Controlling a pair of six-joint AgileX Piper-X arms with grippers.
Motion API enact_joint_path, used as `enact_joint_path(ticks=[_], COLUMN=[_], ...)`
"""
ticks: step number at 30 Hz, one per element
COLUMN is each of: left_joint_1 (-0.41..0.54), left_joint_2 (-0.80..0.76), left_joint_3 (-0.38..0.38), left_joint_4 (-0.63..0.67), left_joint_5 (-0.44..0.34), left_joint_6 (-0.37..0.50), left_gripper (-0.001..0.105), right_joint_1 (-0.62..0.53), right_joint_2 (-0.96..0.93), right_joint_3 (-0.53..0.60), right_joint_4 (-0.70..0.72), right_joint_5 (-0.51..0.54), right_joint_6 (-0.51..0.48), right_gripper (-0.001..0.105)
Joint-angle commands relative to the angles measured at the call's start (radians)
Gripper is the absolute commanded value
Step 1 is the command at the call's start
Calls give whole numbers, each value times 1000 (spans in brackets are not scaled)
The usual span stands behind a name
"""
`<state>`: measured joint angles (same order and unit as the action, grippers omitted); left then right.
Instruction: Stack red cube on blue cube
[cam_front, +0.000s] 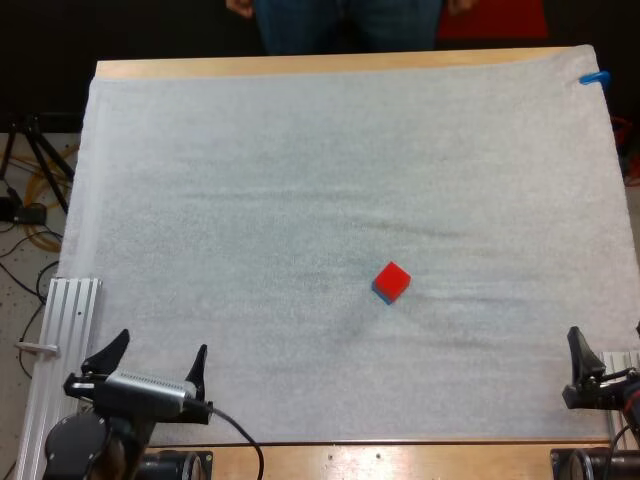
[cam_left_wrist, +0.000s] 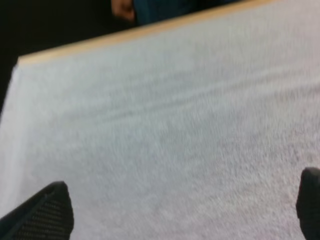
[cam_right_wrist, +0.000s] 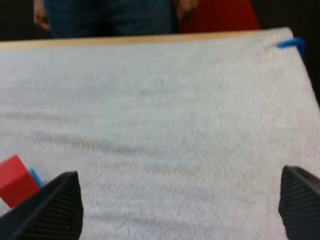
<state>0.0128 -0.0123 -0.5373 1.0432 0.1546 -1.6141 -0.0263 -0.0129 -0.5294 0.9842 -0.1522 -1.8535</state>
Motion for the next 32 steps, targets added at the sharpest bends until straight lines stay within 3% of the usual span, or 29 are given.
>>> enact_joint_path(ticks=[1,4,32], left_joint_1=[3,3,3], left_joint_2=[-140,-138,-138], left_joint_3=[17,40,40], left_joint_4=[-14,-58,-59], left_joint_5=[-9,-9,-9], left_joint_6=[-23,-35,-37], left_gripper=[87,87,87], right_joint_1=[-4,-4,-4], right_joint_2=[-38,-38,-38], right_joint_3=[9,23,23], right_joint_4=[6,4,8], right_joint_5=[-10,-10,-8], right_joint_6=[-1,-1,-1], right_gripper=[78,78,78])
